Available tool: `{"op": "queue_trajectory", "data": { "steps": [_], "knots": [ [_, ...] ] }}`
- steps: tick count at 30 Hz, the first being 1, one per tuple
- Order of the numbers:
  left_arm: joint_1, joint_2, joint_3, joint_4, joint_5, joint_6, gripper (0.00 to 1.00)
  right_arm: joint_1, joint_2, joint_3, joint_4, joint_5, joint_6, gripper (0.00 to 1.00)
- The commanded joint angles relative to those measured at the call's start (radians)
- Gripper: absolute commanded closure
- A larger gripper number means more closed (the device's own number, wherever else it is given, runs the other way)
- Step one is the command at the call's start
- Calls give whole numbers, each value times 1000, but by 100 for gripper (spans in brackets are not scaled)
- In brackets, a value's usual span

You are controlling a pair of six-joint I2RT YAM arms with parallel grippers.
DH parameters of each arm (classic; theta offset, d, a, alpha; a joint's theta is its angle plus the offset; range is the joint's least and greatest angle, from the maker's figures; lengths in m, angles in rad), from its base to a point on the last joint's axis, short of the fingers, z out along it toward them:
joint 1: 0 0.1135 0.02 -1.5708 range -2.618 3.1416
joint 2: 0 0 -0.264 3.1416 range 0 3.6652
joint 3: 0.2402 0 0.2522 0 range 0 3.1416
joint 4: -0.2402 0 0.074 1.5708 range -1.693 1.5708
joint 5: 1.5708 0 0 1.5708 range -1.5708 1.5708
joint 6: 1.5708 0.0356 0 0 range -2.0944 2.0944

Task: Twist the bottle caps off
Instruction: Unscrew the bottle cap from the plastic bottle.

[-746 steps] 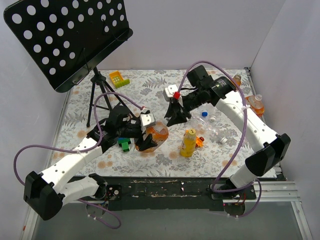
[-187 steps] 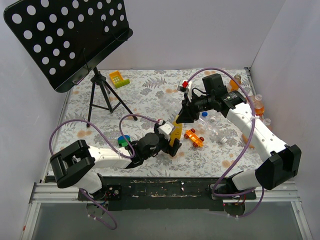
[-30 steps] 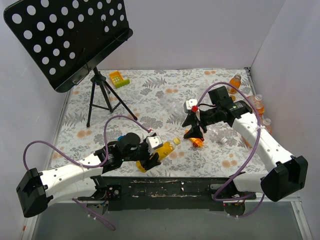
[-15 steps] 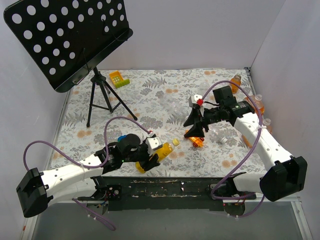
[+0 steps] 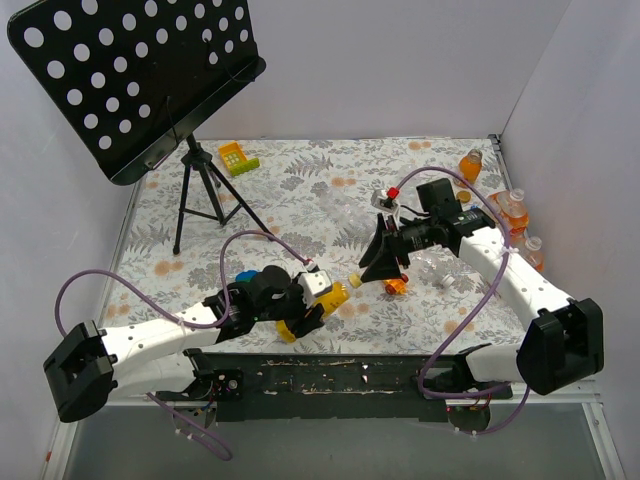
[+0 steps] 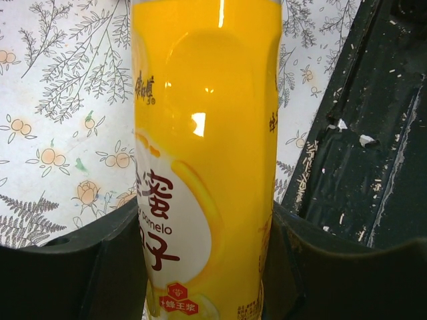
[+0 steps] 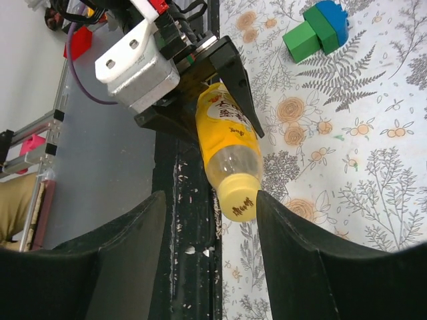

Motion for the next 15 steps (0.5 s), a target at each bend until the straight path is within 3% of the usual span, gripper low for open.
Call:
{"op": "queue_trajectory", "data": {
  "steps": [1, 15],
  "knots": [
    [-2, 0, 76, 85, -21, 12, 100, 36, 8, 7, 42, 56, 67, 37],
    [-3, -3, 64, 145, -21, -8, 100, 61, 34, 0, 67, 153, 96, 39]
  ]
}}
